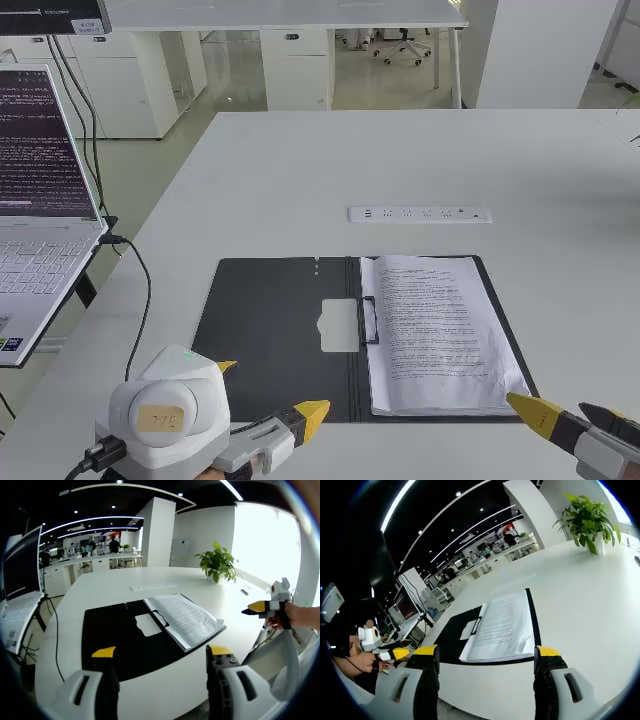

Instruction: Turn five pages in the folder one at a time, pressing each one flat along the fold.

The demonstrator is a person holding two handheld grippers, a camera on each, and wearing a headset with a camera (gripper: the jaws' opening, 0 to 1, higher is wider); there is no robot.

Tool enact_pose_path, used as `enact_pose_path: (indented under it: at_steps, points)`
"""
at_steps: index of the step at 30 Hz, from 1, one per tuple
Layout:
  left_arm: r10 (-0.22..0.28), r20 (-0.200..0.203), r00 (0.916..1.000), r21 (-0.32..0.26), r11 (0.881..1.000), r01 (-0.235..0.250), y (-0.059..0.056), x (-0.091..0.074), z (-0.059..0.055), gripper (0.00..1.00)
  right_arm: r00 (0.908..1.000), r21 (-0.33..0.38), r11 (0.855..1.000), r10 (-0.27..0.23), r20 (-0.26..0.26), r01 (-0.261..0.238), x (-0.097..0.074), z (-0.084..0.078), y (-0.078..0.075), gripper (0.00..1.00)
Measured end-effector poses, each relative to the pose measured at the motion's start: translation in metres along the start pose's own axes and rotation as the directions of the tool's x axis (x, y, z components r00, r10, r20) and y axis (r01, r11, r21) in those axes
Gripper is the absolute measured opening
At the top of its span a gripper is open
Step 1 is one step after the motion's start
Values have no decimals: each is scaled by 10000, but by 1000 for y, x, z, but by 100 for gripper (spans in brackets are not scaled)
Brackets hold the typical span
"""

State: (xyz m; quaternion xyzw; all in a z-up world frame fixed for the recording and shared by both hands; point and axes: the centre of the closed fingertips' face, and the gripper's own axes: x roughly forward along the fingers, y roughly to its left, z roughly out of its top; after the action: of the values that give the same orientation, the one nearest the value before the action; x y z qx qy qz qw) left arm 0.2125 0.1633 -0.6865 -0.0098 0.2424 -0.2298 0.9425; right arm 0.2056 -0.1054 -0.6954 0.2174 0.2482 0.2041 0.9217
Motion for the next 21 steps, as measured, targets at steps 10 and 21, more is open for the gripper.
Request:
enact_pose_path:
  at_steps: [10, 21]
  points:
    - [0, -78, 10000, 48, 10000, 0, -1, -1, -3, 69, 10000, -27, 10000, 88, -24, -88, 1, -1, 3, 76]
    - [-6, -96, 10000, 78, 10000, 7, -1, -1, -2, 68, 10000, 5, 10000, 28, 38, -28, -1, 1, -1, 76]
